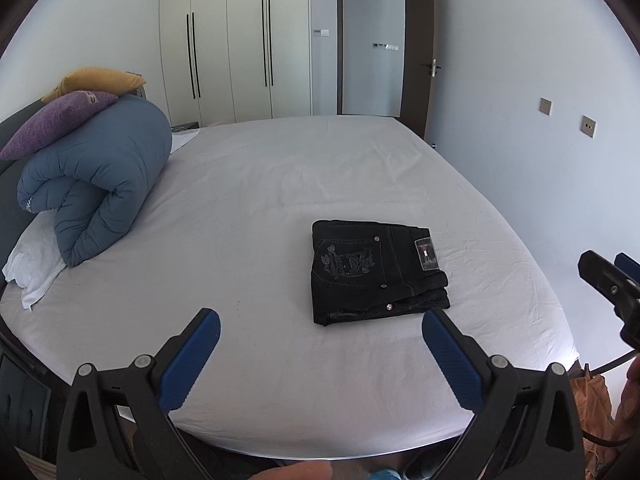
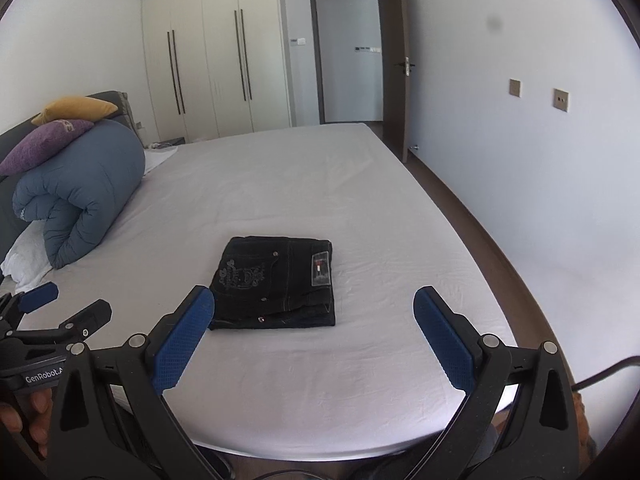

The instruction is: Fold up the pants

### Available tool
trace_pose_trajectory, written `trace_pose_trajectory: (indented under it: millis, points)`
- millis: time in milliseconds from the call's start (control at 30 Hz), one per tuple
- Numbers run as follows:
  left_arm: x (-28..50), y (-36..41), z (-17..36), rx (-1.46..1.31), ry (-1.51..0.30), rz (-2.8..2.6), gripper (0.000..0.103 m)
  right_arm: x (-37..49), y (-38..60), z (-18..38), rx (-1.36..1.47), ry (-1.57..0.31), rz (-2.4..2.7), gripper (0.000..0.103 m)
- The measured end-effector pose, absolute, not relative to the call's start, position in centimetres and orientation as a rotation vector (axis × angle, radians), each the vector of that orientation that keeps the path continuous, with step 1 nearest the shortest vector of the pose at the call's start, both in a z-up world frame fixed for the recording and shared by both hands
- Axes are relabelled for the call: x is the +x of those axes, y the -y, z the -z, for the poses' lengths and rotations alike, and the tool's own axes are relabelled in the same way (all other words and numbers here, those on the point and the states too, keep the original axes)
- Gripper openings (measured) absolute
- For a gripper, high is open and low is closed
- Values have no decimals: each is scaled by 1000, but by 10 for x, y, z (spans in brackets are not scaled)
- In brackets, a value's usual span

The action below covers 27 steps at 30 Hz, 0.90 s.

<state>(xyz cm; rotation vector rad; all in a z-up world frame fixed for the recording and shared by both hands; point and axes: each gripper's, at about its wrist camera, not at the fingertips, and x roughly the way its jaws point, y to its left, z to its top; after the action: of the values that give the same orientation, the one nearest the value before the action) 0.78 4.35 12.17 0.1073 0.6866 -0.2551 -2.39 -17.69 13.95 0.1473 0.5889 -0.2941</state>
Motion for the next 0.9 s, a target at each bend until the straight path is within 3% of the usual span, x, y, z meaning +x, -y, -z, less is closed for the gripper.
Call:
trace_pose_trajectory:
  millis: [900]
  points:
    - [28, -53, -98, 78, -795, 206, 103, 2, 198, -102, 185, -701, 336, 102]
